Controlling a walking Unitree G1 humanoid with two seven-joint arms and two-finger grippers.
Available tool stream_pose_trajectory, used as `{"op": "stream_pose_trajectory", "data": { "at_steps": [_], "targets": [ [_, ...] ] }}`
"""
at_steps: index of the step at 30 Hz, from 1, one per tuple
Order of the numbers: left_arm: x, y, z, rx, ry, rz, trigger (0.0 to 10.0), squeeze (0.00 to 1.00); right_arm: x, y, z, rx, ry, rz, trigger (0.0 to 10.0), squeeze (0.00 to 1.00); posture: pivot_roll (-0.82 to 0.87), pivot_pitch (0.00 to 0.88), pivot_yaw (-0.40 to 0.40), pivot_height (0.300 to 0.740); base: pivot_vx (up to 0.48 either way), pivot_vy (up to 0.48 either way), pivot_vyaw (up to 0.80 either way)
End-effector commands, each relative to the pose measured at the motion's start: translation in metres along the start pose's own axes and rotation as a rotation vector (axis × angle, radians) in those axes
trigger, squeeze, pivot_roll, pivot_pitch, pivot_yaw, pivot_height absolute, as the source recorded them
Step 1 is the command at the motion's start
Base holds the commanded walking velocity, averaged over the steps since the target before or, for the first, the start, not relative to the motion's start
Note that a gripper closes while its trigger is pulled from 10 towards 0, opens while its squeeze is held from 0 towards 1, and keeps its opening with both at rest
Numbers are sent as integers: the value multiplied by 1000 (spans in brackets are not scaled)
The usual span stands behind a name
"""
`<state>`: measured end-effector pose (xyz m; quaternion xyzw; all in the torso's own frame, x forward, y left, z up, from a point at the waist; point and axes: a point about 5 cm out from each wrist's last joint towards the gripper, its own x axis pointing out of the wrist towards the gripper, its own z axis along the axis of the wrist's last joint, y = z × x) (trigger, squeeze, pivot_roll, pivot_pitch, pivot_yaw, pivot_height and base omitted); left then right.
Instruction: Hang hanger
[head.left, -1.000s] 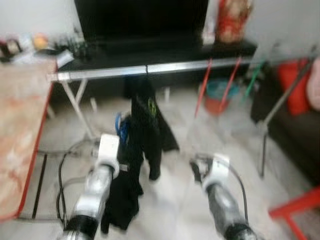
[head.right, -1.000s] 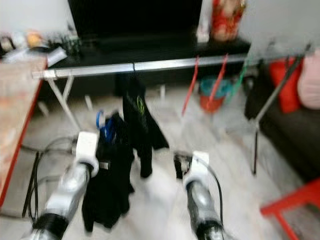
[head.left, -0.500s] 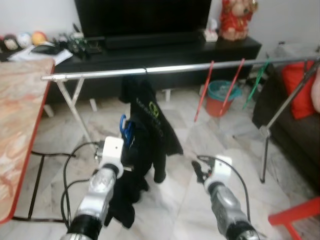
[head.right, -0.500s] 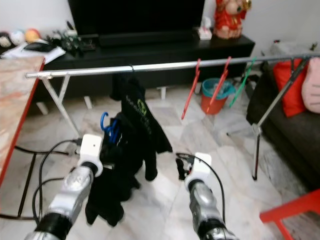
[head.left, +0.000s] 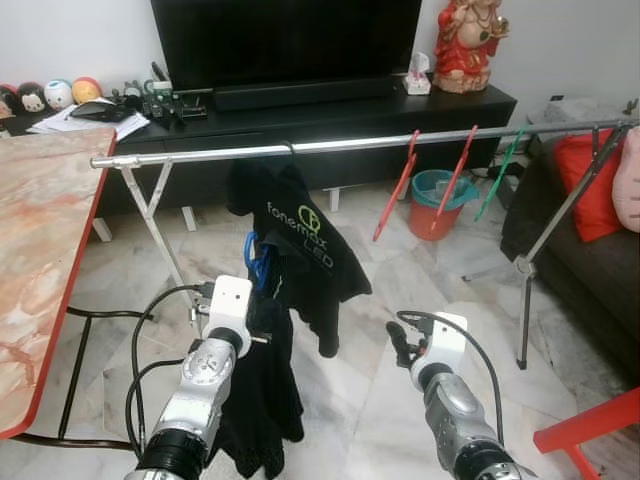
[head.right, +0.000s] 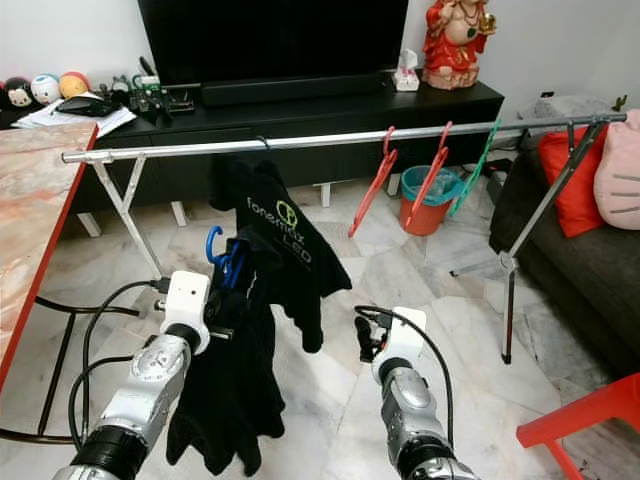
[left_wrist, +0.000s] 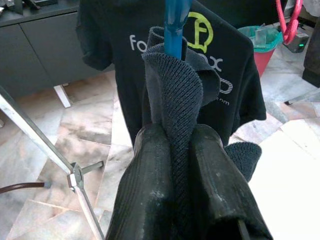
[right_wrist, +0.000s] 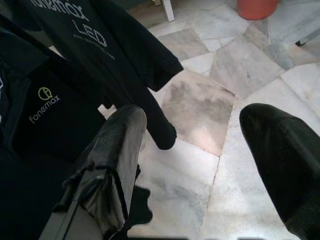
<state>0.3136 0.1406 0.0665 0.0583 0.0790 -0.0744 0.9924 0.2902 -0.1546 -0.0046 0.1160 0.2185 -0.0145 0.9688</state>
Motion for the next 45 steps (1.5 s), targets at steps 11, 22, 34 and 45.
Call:
{"op": "stream_pose_trajectory", "data": {
  "at_steps": [11,22,34,45],
  "targets": [
    [6,12,13,-19,-29,84,10000,0,0,8,-2,-18,-5,39,10000,0,4,0,-9,740,436,0,399],
    [8,14,15,-15,-27,90,10000,0,0,8,-1,-22,-2,44,10000,0,11,0,-13,740,480,0,0],
    [7,13,18,-5,-45,78,10000,0,1,11,0,-17,-5,55,10000,0,12,0,-14,740,400,0,0],
    [3,12,18,-2,-50,67,10000,0,1,14,2,-13,-16,69,10000,0,11,0,-16,740,0,0,0]
  ]
}}
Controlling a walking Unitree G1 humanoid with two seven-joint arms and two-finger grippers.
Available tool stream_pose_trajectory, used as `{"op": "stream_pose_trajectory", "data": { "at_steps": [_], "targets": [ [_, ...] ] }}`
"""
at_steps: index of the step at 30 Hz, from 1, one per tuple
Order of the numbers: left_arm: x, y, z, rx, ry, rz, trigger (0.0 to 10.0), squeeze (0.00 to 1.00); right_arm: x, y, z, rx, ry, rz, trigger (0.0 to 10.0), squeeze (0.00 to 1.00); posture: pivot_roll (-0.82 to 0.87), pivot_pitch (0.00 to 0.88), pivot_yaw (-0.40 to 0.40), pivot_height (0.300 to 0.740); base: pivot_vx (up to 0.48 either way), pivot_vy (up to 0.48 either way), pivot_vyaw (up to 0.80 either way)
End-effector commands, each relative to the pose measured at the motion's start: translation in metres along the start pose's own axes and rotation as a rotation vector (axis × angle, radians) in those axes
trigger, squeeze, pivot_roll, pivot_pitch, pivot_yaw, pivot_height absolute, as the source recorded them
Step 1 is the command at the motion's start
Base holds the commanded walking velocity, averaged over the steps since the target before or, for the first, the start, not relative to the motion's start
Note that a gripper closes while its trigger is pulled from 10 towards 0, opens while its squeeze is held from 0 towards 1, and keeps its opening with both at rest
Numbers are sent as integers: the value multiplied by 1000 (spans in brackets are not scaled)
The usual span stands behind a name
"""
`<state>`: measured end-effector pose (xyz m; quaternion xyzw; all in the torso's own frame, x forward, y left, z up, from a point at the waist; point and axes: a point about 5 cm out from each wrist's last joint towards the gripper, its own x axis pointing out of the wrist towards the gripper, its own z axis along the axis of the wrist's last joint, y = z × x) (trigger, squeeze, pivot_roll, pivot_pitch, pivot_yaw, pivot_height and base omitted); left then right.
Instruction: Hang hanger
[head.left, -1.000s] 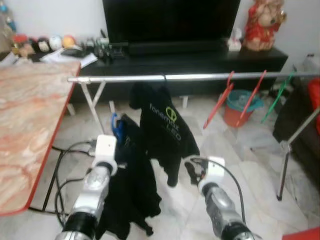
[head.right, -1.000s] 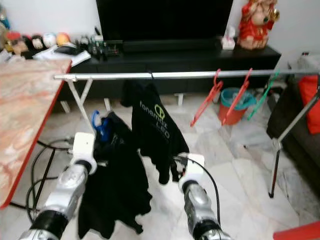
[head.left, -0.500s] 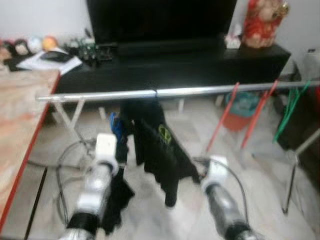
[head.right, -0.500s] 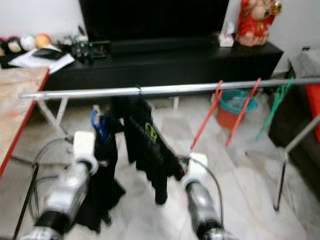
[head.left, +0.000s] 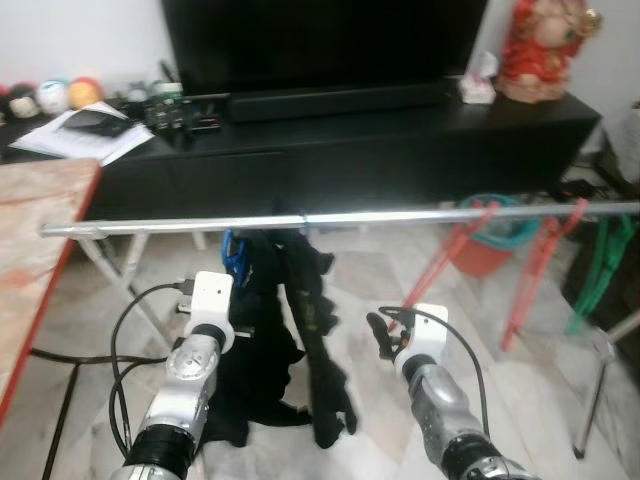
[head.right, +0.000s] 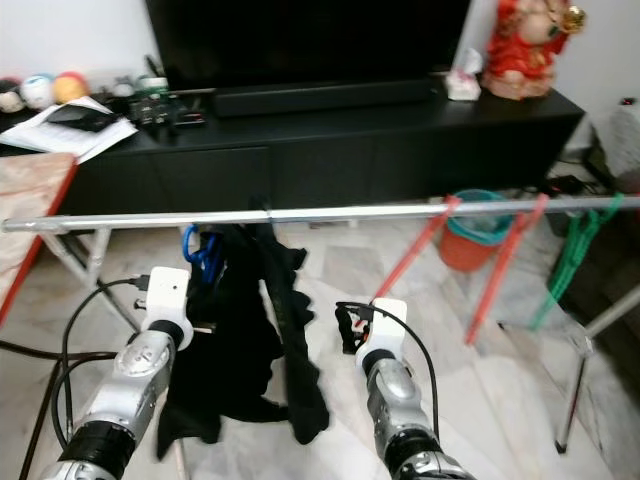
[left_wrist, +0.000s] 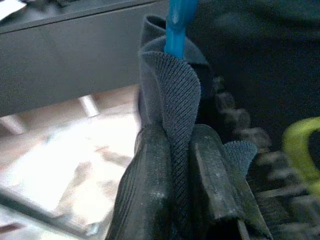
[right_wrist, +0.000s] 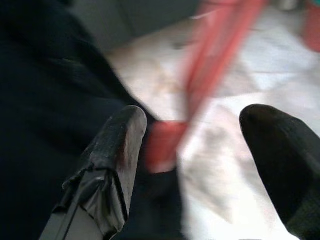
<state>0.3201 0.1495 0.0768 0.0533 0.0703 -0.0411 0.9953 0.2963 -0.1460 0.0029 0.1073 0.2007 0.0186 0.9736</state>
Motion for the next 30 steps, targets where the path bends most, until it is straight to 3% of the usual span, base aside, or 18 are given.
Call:
{"op": "stream_pose_trajectory", "data": {
  "at_steps": [1,5,15,21,24,30],
  "targets": [
    [-1,1,8,12,-37,0,10000,0,-1,4,-5,19,12,7,10000,0,11,0,-19,740,0,0,0],
    [-2,3,10,5,-46,18,10000,0,-1,4,-5,17,11,13,10000,0,9,0,-23,740,0,0,0],
    [-5,24,26,22,-109,123,10000,0,-1,2,-4,6,15,11,10000,0,4,0,-29,740,0,0,0],
    [1,33,32,33,-109,168,10000,0,-6,-9,-12,-25,53,-62,10000,0,5,0,-31,740,0,0,0],
    [9,34,33,48,-78,177,10000,0,-11,-19,-29,-62,175,-124,10000,0,-2,0,-31,740,0,0,0],
    [24,35,36,62,-20,209,10000,0,-27,-27,-64,-107,402,-127,10000,0,-15,0,-30,740,0,0,0]
  ]
}}
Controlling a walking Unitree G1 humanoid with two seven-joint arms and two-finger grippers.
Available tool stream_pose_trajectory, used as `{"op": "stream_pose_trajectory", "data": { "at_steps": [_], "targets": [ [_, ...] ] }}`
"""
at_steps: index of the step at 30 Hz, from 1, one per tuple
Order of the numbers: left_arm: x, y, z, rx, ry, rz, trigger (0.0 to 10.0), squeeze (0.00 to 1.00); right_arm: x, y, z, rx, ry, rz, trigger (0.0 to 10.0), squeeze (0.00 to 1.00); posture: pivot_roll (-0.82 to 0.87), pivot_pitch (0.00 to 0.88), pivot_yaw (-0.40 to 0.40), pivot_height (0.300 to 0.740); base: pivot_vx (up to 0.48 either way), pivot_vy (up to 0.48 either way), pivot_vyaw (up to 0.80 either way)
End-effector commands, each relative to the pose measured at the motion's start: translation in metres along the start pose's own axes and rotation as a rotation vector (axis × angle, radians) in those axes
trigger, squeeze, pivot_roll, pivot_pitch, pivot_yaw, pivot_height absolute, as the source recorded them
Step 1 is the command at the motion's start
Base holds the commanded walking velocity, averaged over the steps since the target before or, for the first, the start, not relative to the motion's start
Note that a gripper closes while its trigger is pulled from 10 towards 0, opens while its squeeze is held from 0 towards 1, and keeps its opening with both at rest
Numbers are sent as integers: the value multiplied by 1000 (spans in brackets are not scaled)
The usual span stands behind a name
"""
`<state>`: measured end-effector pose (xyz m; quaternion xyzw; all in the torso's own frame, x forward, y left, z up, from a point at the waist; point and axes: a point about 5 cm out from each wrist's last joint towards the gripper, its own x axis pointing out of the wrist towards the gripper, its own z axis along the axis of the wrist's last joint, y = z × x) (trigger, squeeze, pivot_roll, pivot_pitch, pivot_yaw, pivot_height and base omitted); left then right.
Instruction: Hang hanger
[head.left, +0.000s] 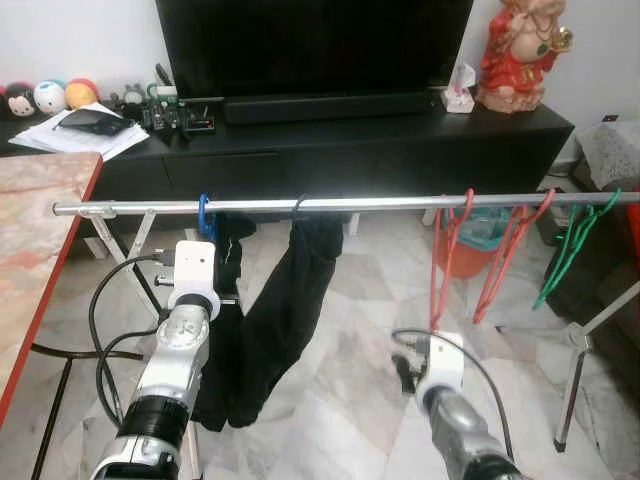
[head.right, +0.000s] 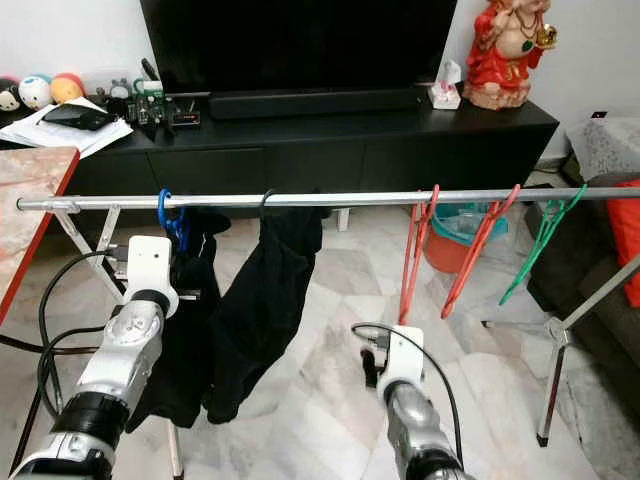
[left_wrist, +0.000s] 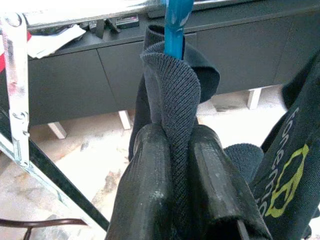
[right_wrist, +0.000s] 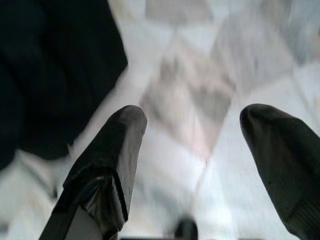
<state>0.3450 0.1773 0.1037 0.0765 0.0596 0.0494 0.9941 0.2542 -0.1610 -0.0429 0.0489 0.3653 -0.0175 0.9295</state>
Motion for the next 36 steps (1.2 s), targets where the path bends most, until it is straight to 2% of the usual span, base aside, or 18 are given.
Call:
{"op": "stream_pose_trajectory", "data": {
  "at_steps": [1,3,5,7,10,11,14,18,21,26,32,36],
  "targets": [
    [8,1,9,25,-7,26,10000,0,-2,-2,-15,-37,84,0,10000,0,-19,0,-30,740,0,0,0],
    [10,1,10,24,-3,27,10000,0,-3,-2,-18,-44,95,-2,10000,0,-19,0,-30,740,0,0,0],
    [15,1,11,28,12,39,10000,0,-4,0,-24,-13,114,-13,10000,0,-22,0,-29,740,0,0,0],
    [18,1,12,25,18,45,10000,0,-5,5,-29,87,107,3,10000,0,-21,0,-30,740,0,0,0],
    [20,2,12,26,28,51,10000,0,-5,7,-31,130,101,4,10000,0,-21,0,-30,740,0,0,0],
    [21,3,6,31,71,57,10000,0,-6,10,-34,82,105,11,10000,0,-27,0,-32,740,0,0,0],
    [22,5,1,27,99,63,10000,0,-7,12,-37,75,111,20,10000,0,-27,0,-34,740,0,0,0],
    [22,-1,-11,38,193,11,10000,0,-10,3,-47,20,144,28,10000,0,-28,0,-38,740,0,0,0],
    [22,-3,-14,43,211,-2,10000,0,-11,1,-49,24,151,25,10000,0,-28,0,-38,740,0,0,0],
    [26,-9,-2,25,147,3,10000,0,-13,-4,-56,20,161,21,10000,0,-33,0,-47,740,0,0,0],
    [30,-3,21,-36,-7,57,10000,0,-14,3,-58,26,141,27,10000,0,-39,0,-51,740,0,0,0],
    [31,-1,29,-33,-42,60,10000,0,-12,5,-54,24,133,32,10000,0,-37,0,-54,740,0,0,0]
  ]
}}
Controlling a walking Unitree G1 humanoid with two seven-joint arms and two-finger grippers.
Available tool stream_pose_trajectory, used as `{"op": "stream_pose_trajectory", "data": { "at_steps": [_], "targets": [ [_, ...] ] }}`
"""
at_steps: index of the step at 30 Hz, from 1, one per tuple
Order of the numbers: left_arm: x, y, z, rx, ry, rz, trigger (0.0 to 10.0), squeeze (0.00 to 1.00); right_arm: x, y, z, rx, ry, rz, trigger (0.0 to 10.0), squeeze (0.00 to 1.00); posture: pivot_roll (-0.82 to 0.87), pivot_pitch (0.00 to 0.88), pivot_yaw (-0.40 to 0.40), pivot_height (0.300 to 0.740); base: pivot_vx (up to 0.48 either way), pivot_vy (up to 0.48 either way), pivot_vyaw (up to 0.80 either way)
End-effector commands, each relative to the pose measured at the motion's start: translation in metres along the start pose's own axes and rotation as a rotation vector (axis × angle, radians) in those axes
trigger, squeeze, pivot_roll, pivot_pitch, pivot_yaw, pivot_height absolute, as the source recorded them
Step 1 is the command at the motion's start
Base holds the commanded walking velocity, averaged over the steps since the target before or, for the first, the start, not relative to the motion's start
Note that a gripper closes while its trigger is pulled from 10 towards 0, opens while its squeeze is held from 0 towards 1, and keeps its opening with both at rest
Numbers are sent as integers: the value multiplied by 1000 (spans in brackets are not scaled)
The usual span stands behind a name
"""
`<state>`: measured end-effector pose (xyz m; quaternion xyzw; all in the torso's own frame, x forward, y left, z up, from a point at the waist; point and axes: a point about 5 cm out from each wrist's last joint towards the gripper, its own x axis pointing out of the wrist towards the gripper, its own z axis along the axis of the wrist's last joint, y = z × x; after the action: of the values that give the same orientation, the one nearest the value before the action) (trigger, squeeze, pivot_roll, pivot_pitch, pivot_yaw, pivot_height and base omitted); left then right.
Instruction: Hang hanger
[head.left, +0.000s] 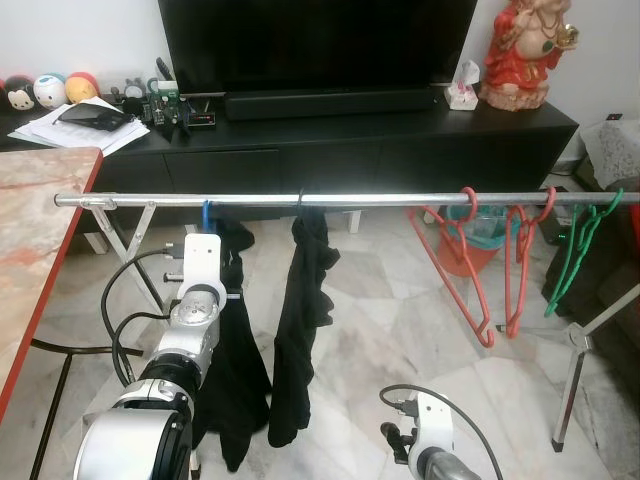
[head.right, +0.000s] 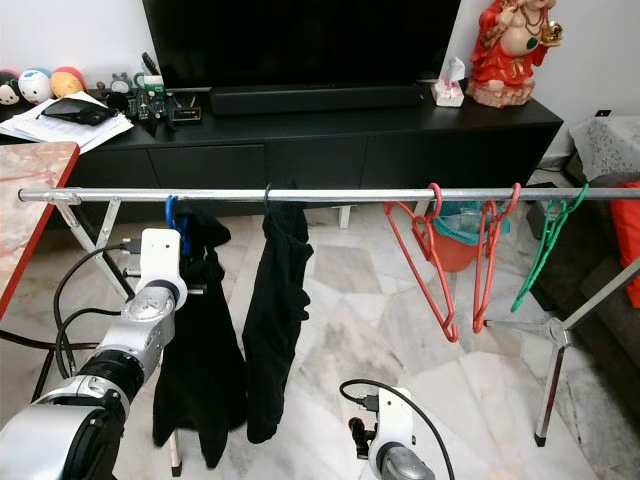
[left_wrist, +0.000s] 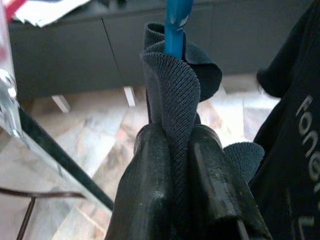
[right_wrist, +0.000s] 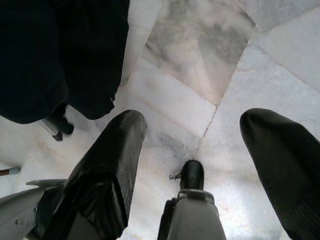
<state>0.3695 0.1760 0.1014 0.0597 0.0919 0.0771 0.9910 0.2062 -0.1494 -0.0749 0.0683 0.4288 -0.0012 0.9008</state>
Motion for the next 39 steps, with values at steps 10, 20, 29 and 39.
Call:
{"op": "stream_pose_trajectory", "data": {
  "at_steps": [10,20,29,39],
  "targets": [
    [14,-7,36,58,-24,-27,10000,0,2,-6,16,5,-22,-23,10000,0,-77,0,-36,740,0,0,0],
    [14,-16,24,107,120,-20,10000,0,1,-24,26,2,-53,-37,10000,0,-104,0,-36,740,0,0,0],
    [6,-18,-1,79,168,-31,10000,0,-9,-72,47,10,-101,-62,10000,0,-92,0,-36,740,0,0,0],
    [6,-14,3,49,81,-31,10000,1000,-3,-50,52,16,-119,-27,10000,0,-71,0,-29,740,0,0,0]
  ]
}}
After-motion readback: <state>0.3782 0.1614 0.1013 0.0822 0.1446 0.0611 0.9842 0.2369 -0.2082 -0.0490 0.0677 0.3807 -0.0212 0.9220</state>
